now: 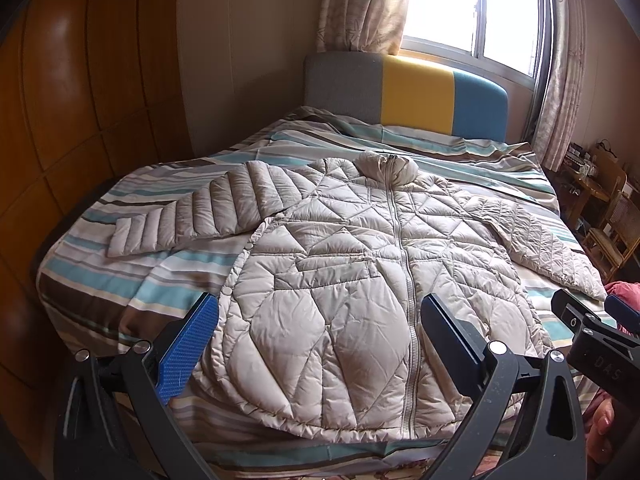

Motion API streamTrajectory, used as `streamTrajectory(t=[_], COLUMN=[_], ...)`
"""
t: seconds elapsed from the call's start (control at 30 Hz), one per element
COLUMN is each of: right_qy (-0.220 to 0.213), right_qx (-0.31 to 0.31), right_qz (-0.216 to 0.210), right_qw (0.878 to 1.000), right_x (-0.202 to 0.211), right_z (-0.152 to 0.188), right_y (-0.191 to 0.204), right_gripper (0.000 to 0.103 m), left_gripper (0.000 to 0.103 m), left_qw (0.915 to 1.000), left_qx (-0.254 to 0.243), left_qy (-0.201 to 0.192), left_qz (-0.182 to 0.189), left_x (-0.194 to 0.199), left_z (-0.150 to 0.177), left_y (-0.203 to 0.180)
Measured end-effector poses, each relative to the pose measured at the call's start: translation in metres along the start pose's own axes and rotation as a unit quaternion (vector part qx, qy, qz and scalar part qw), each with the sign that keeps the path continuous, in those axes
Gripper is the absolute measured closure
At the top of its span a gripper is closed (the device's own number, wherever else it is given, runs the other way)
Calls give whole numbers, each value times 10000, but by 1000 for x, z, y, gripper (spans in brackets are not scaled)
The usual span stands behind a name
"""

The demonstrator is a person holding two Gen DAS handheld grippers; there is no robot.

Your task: Fold large clothes

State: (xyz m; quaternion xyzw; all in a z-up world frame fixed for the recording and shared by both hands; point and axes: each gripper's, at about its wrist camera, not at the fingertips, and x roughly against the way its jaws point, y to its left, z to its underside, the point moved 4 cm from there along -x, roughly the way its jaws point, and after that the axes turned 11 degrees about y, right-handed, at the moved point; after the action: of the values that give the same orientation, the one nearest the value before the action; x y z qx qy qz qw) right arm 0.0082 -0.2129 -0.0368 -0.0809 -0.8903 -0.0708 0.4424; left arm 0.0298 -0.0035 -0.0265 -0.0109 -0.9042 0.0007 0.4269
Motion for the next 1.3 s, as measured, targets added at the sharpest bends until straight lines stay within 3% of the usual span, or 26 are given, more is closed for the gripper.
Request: streamTrajectory(t=[0.8, 1.2, 1.3], right_qy=[88, 102, 14], right_qx=[-19, -76, -112], right_qz=[-78, 10, -18], right_qw=[9999, 9999, 9999], right_x=[-3, -19, -33], right_z=[2, -3, -10], right_y=[-2, -14, -26], right_gripper=[2, 2, 2], left_gripper=[3, 3, 3], left_qw=[9999, 9975, 9980], left_qx=[-20, -27, -15], left_qy=[84, 594, 549], left_qz=[85, 395, 323], left_x=[-5, -31, -41], left_z=[2, 7, 5], left_y=[-1, -2, -1])
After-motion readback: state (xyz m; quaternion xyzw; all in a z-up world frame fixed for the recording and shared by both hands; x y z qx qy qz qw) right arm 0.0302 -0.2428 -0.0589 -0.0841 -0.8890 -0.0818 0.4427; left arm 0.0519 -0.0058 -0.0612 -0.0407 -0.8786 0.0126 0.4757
